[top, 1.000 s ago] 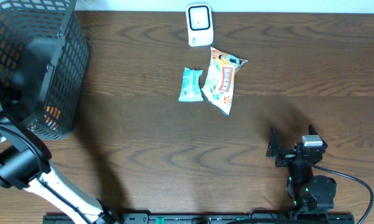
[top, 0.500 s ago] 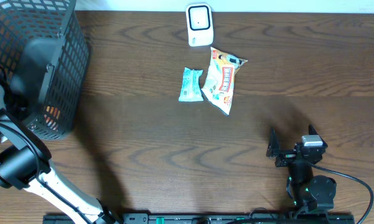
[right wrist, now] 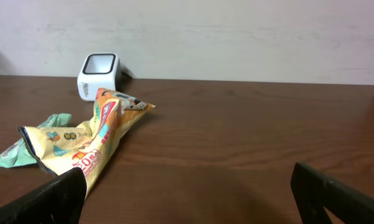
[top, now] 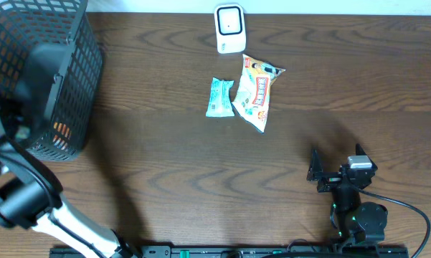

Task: Scan the item barcode
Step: 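Reach the left gripper into the basket and grasp a small teal box, then place the small teal box on the table left of the wipes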

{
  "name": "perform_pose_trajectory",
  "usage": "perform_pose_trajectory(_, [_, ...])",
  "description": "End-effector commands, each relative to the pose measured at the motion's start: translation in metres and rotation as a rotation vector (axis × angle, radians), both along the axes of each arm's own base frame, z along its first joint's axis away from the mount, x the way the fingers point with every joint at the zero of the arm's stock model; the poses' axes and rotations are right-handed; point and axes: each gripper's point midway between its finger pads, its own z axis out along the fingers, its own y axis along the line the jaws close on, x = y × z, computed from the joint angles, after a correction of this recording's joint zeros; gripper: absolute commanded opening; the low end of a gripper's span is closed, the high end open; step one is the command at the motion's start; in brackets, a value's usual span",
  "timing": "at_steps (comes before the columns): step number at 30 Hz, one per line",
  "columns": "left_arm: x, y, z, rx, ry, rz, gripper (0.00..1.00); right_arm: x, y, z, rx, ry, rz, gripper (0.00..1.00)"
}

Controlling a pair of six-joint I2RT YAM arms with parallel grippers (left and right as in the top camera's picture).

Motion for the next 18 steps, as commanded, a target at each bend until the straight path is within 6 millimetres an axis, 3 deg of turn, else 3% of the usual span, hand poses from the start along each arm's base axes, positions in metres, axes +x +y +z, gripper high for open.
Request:
perform_pose_trajectory(1, [0.023,-0.004,0.098,0.087,-0.281,-0.04,0.08,0.0,-0.004,-0.001,-0.012,0.0,-0.016,0.99])
perform_pose_trajectory(4, [0.031,-0.019,0.149,0.114,-0.437,-0.091,0.08,0.0,-0.004,-0.001,-0.012,0.0,-0.016,0.99])
perform_pose_trajectory(10, [0.032,-0.08,0.245,0.078,-0.741,-0.27,0.07,0.0,-0.004,-0.001,-0.012,0.0,-0.016,0.99])
perform_pose_trajectory(13, [0.035,-0.12,0.287,0.058,-0.88,-0.401,0.08,0.0,-0.004,-0.001,-0.012,0.0,-0.016,0.99])
perform_pose_trajectory(18, [0.041,-0.222,0.335,-0.025,-1.039,-0.785,0.07,0.0,-0.004,-0.001,-0.012,0.0,-0.016,0.99])
